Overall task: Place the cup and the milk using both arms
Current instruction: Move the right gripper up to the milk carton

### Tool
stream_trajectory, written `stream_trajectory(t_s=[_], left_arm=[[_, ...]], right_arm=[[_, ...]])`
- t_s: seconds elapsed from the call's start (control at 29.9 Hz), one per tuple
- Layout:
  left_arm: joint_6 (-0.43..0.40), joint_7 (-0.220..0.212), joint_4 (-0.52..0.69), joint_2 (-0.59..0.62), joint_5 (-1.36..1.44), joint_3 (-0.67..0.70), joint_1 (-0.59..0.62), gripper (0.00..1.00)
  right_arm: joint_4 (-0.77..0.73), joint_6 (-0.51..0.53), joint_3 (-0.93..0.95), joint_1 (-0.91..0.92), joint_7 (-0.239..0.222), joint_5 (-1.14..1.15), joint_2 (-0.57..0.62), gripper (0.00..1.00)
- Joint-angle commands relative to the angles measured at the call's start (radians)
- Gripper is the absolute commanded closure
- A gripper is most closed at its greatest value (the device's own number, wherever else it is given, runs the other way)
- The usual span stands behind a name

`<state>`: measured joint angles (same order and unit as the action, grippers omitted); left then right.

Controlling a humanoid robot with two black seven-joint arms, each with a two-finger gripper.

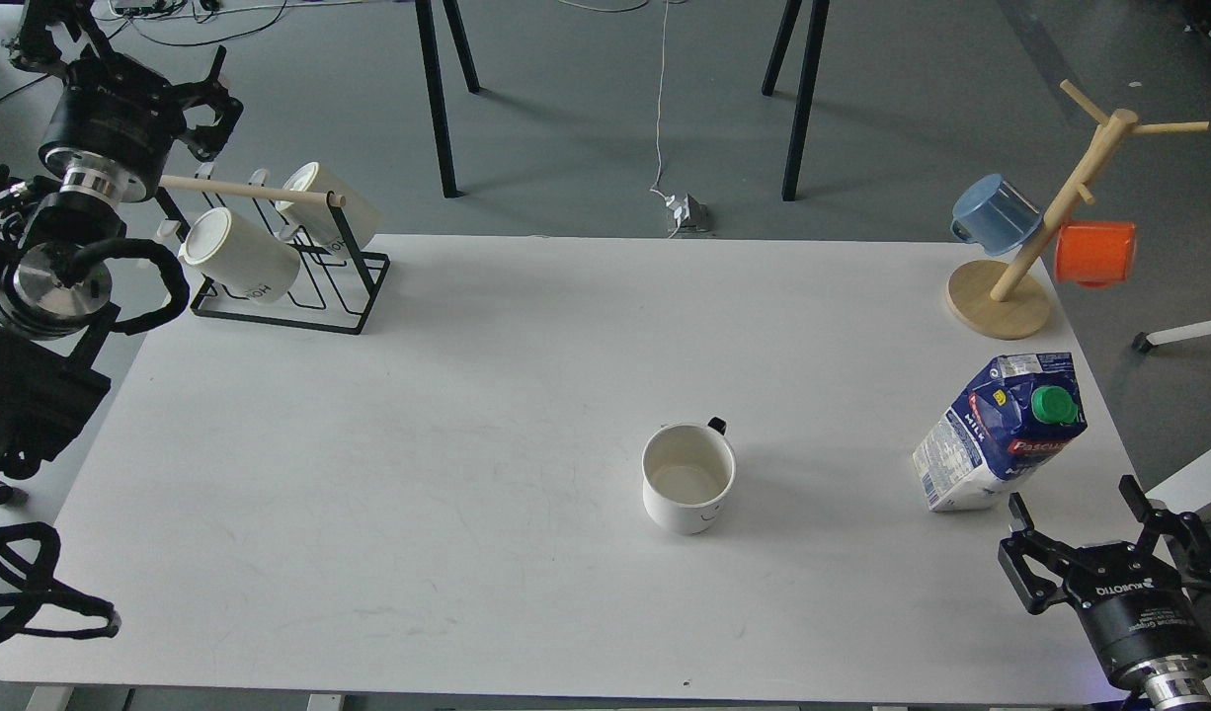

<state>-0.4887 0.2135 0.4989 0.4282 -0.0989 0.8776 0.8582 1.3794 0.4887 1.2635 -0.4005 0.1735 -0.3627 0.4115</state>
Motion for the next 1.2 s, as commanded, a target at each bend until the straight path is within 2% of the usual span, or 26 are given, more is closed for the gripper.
stream_trajectory(t_s=[0.0, 0.97, 1.17], left_arm=[[0.0, 0.001, 0.001, 0.012, 0.001, -0.002, 0.001, 0.0], [0.0, -0.016, 0.0, 0.027, 0.007, -0.011, -0.016, 0.0], [0.0, -0.014, -0.066, 0.024, 0.005, -0.009, -0.015, 0.0]], right_arm=[[-0.016, 0.0, -0.018, 0.019, 0.003, 0.022, -0.02, 0.01], [-0.086, 0.0, -0.016, 0.137, 0.007, 0.025, -0.046, 0.02], [-0.12, 0.0, -0.016, 0.166, 0.009, 0.025, -0.08, 0.05]])
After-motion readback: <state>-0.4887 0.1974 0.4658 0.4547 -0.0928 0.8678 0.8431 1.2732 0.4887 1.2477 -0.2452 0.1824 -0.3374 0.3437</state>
